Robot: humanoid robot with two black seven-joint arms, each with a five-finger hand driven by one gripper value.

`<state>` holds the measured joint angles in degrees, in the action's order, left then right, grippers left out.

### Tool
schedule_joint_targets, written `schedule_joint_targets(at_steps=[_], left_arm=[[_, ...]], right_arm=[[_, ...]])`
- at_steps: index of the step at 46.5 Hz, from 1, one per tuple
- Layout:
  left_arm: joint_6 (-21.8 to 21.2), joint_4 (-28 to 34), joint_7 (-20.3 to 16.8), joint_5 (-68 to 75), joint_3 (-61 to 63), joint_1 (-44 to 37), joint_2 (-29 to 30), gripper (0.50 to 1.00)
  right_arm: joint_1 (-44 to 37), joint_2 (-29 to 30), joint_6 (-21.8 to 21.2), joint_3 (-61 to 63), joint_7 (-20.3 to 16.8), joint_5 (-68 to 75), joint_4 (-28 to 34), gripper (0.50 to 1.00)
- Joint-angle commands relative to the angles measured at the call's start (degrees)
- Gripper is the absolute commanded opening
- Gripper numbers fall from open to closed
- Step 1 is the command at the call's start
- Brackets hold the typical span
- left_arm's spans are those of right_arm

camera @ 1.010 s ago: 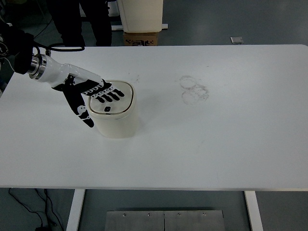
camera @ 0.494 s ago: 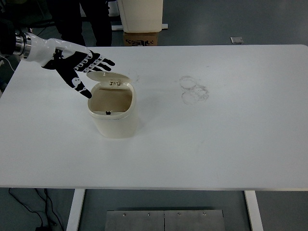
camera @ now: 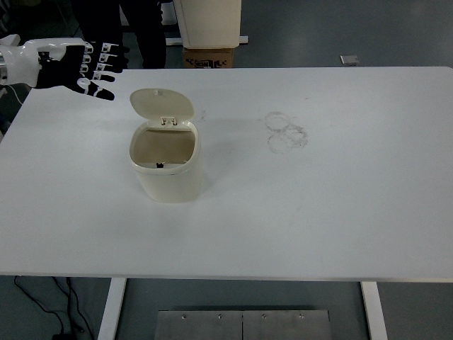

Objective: Open trash can

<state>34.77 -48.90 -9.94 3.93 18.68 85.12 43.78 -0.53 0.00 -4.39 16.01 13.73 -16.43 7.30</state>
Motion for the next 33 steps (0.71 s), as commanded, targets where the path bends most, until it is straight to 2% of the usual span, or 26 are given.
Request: schedule_joint_targets(at_steps=[1, 12, 24, 27, 33], left_arm=[[-0.05, 2.49, 0.01, 0.02, -5.22, -3.90, 1.04, 1.000], [-1.63, 8.20, -0.25, -2.17, -15.95, -13.83, 1.04, 1.000], [-4.36, 10.14, -0.69, -6.75, -28.60, -24.83, 0.43, 1.000], [-4.97, 10.14, -2.27, -7.01, -31.68, -27.11, 0.34, 1.000], [-6.03, 10.14, -8.42, -7.36, -37.92, -31.24, -0.10, 1.000]], right_arm=[[0.00, 0.00, 0.00, -0.01, -0.02, 0.00, 0.00, 0.991], [0.00, 0.00, 0.00, -0.01, -0.02, 0.00, 0.00, 0.991], [0.00, 0.00, 0.00, -0.01, -0.02, 0.00, 0.00, 0.991], [0.00, 0.00, 0.00, -0.01, -0.02, 0.00, 0.00, 0.991], [0.00, 0.00, 0.00, -0.01, -0.02, 0.00, 0.00, 0.991]])
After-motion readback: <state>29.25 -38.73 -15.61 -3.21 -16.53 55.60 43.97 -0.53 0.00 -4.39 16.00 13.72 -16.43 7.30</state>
